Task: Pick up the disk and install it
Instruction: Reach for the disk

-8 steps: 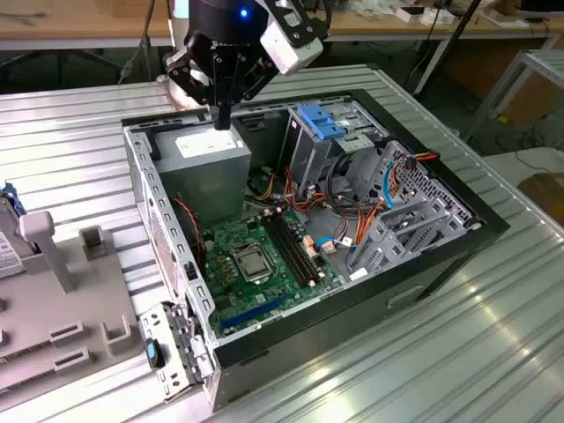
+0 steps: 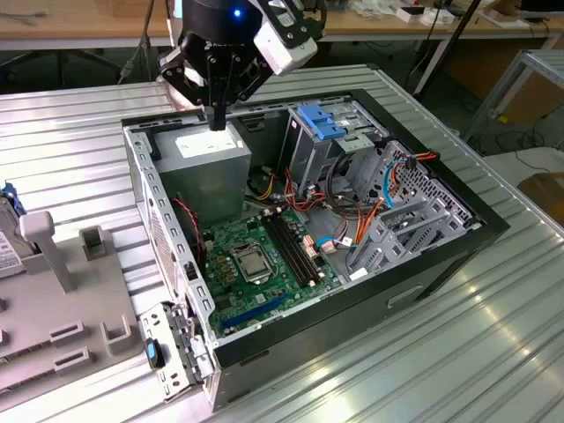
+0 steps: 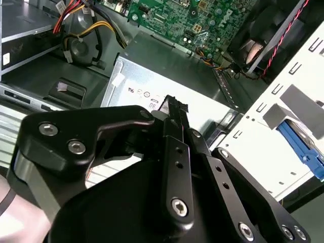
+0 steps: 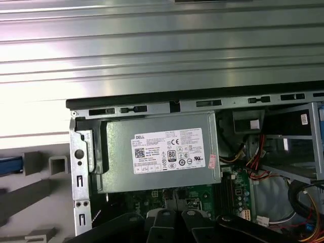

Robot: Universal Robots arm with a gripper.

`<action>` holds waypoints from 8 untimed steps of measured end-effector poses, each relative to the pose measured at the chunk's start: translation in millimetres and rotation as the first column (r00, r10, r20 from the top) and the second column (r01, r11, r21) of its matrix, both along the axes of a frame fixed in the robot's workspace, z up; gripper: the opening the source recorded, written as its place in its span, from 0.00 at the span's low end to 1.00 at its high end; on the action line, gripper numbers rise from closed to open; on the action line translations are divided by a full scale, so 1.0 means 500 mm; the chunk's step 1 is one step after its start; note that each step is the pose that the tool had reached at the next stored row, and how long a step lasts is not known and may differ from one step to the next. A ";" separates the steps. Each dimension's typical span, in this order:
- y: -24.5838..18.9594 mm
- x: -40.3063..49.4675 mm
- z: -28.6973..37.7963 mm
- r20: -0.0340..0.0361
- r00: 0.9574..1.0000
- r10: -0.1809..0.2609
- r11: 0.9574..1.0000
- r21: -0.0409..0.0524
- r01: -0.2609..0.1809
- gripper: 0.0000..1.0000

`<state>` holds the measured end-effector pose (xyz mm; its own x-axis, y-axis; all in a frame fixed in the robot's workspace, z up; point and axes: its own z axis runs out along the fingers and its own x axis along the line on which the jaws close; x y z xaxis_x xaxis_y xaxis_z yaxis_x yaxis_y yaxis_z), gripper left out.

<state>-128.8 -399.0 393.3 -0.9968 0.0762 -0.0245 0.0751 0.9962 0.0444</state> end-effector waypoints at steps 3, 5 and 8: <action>-0.0001 -0.010 0.000 0.000 1.000 0.000 1.000 0.000 0.000 0.11; -0.0001 -0.016 0.000 0.000 1.000 0.000 1.000 0.000 0.000 0.11; -0.0003 -0.026 0.000 0.000 1.000 0.000 1.000 0.000 0.000 0.11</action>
